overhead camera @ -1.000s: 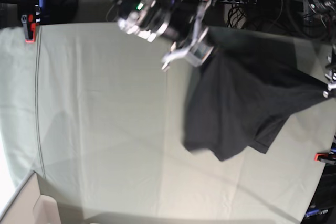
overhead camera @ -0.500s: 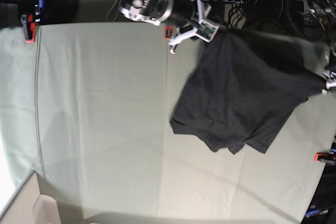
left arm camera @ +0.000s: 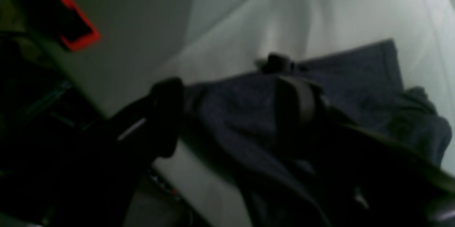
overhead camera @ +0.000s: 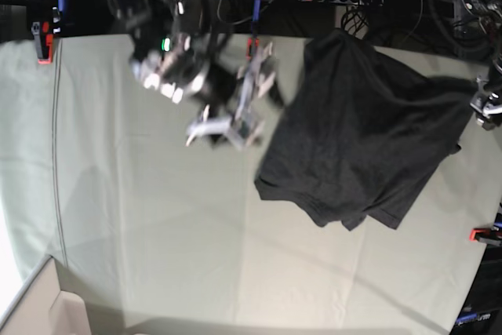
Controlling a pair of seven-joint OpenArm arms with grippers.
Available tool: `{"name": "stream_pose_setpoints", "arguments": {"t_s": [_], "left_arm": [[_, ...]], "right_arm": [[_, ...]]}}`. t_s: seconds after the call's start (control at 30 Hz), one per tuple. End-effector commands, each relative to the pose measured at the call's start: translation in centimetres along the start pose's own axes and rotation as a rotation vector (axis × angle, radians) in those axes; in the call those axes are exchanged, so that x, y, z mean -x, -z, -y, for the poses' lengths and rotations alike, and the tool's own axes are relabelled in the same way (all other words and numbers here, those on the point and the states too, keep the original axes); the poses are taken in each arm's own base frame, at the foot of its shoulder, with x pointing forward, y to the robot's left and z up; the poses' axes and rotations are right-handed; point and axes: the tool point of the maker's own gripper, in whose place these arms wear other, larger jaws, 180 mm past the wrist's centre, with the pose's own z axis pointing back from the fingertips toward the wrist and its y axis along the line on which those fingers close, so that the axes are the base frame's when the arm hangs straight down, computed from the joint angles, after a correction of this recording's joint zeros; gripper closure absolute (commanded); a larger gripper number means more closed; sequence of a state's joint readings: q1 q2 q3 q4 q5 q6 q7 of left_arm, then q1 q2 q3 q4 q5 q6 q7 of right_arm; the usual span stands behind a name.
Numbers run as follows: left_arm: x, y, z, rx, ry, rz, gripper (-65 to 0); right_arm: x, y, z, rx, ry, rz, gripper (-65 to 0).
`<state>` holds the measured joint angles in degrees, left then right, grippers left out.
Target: Layout the t-shirt on the table in an organized manner, then fold the t-shirt properly
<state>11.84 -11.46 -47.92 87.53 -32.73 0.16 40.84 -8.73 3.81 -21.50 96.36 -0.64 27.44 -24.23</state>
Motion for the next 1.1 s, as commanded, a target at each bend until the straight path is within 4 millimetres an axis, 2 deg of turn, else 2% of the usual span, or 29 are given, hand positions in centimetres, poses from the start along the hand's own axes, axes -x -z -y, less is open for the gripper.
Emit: {"name": "stream_pose_setpoints", "arguments": {"t_s": [0.0,0.13,0.23,0.33,0.4,0.6,0.7,0.8,0.97,1.07], "left_arm": [[-1.4,-0.3,0.2,0.008,0.011,0.031,-42.0],[0.2,-0.5,-0.3,-0.001,0.014,-0.034,-42.4],[0.9,-0.8,0.2,0.009,0.005,-0.042,-42.4],[0.5,-1.7,0.6,0.019,0.027,-0.023,-42.4],[0.9,-2.3,1.0,0.027,0.026,-0.019,-42.4],[0.3,-3.5,1.5,0.038,0.055,0.009,-42.4],[0.3,-3.7,1.5,0.037,0.06,0.009,-42.4],[0.4,-3.8,1.3,0.033,0.064,0.005,-42.4],[1.0,-3.8,1.2,0.031,0.051,0.0,-42.4],[1.3,-3.8,1.2,0.03,0.048,-0.004,-42.4]], "right_arm": [[-1.8,0.6,0.8,0.004,0.008,0.056,-38.9],[-1.5,3.8,3.0,0.012,0.039,0.018,-39.2],[-1.0,6.2,4.0,0.002,0.063,-0.022,-39.3],[-0.4,8.4,4.7,-0.014,0.085,-0.071,-39.3],[-0.1,9.3,5.3,-0.017,0.093,-0.098,-39.3],[1.0,10.7,7.2,-0.008,0.128,-0.113,-39.3],[1.2,10.1,10.6,0.072,0.233,-0.057,-39.3],[1.3,9.8,12.5,0.115,0.288,-0.028,-39.3],[2.0,10.4,12.5,0.105,0.314,-0.06,-39.4],[1.7,11.1,11.1,0.08,0.33,-0.055,-39.4]]}}
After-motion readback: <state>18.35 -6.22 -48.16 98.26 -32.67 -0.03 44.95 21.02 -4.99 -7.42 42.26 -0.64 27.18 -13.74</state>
